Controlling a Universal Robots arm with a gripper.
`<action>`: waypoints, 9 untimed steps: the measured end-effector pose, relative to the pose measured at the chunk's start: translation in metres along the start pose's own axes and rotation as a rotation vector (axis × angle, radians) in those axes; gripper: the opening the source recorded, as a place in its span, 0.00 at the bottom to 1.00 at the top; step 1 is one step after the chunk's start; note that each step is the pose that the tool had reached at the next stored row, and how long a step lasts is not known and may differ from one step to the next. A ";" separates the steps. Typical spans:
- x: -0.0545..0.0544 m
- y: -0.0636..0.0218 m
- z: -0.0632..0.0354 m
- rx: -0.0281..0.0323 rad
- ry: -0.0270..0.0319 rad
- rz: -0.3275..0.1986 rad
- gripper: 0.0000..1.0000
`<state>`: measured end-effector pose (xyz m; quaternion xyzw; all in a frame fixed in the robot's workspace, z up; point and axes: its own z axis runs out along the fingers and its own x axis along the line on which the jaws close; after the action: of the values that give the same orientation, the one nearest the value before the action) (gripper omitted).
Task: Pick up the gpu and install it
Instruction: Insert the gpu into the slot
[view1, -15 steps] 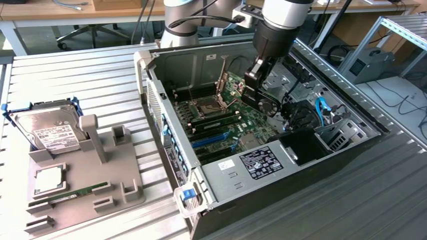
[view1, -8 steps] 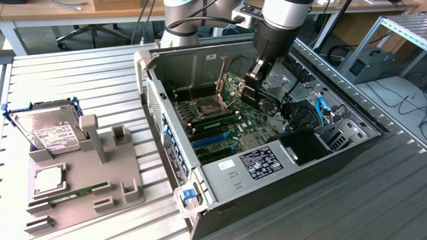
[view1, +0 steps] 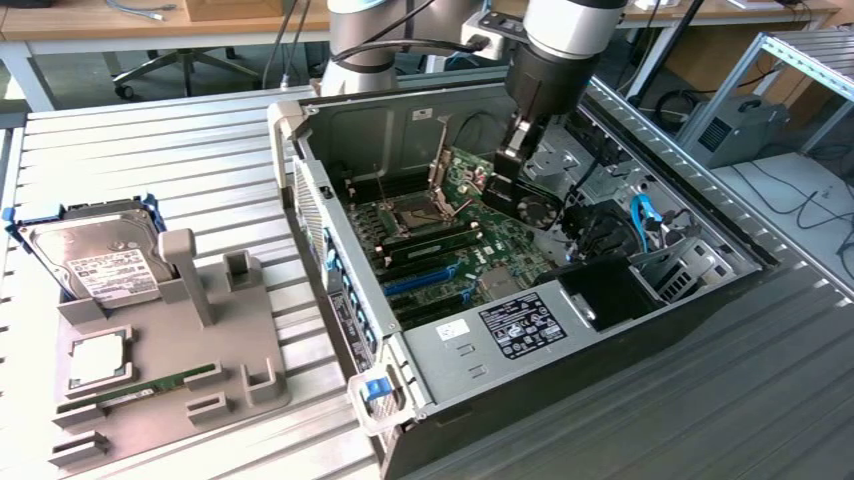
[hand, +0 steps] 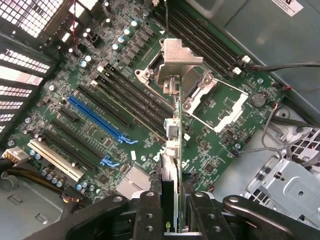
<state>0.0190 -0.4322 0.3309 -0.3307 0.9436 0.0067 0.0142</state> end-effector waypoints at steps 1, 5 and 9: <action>0.000 0.0000 0.0001 -0.0004 0.0000 -0.010 0.26; 0.000 0.0000 0.0002 -0.0017 0.0002 -0.054 0.26; 0.000 0.0000 0.0003 -0.0020 0.0002 -0.061 0.26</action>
<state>0.0190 -0.4323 0.3306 -0.3596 0.9330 0.0071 0.0140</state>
